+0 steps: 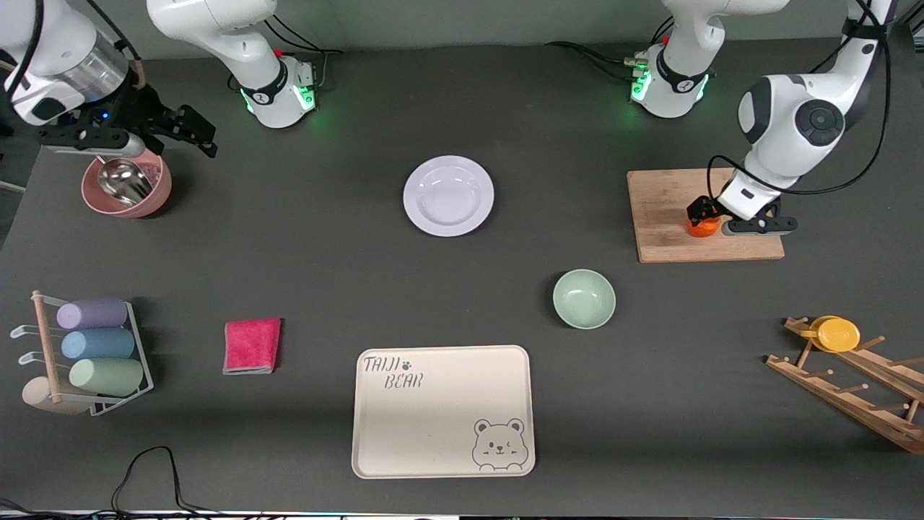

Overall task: Place orange and plate with both arms
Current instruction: 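Grasp the orange with the left gripper while the right gripper reaches forward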

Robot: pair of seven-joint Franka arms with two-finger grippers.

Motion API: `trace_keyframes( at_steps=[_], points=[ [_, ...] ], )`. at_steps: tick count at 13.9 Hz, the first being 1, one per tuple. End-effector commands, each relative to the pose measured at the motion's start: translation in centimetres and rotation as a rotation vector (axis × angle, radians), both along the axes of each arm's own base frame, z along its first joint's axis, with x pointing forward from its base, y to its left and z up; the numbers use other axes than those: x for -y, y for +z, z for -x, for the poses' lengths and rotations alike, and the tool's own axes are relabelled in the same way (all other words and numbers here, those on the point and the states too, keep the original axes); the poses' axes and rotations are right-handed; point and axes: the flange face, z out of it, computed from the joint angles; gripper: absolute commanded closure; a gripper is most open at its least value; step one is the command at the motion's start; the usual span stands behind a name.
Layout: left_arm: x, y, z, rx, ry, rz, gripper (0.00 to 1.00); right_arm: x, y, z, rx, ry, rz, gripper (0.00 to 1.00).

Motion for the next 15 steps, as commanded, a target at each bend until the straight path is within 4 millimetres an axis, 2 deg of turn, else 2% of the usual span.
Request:
trace_keyframes(
  at_steps=[1, 4, 7, 8, 10, 11, 13, 15],
  points=[
    [-0.2, -2.5, 1.4, 0.041, -0.007, -0.009, 0.00, 0.0, -0.9, 2.6, 0.021, -0.022, -0.018, 0.00],
    [-0.2, -5.4, 2.2, 0.060, -0.009, -0.013, 0.00, -1.4, -1.4, 3.1, -0.019, 0.020, -0.050, 0.00],
    [-0.3, -6.3, 3.1, 0.064, -0.008, -0.013, 0.00, -0.1, -3.0, 2.9, -0.081, 0.023, -0.176, 0.00],
    [-0.3, -6.5, 3.3, 0.058, -0.008, -0.013, 0.00, 0.0, -4.0, 3.0, -0.099, 0.081, -0.214, 0.00],
    [-0.3, -6.9, 3.5, 0.047, -0.008, -0.014, 0.01, 1.7, -6.4, 3.2, -0.131, 0.122, -0.346, 0.00],
    [-0.3, -7.0, 3.6, 0.042, -0.011, -0.014, 0.10, 2.0, -7.6, 3.4, -0.142, 0.132, -0.408, 0.00],
    [-0.3, -7.0, 3.6, 0.039, -0.012, -0.015, 0.52, 2.8, -10.0, 3.5, -0.133, 0.157, -0.512, 0.00],
    [-0.3, -7.1, 3.6, 0.036, -0.014, -0.015, 0.83, 2.6, -13.4, 4.2, -0.132, 0.150, -0.649, 0.00]
  ],
)
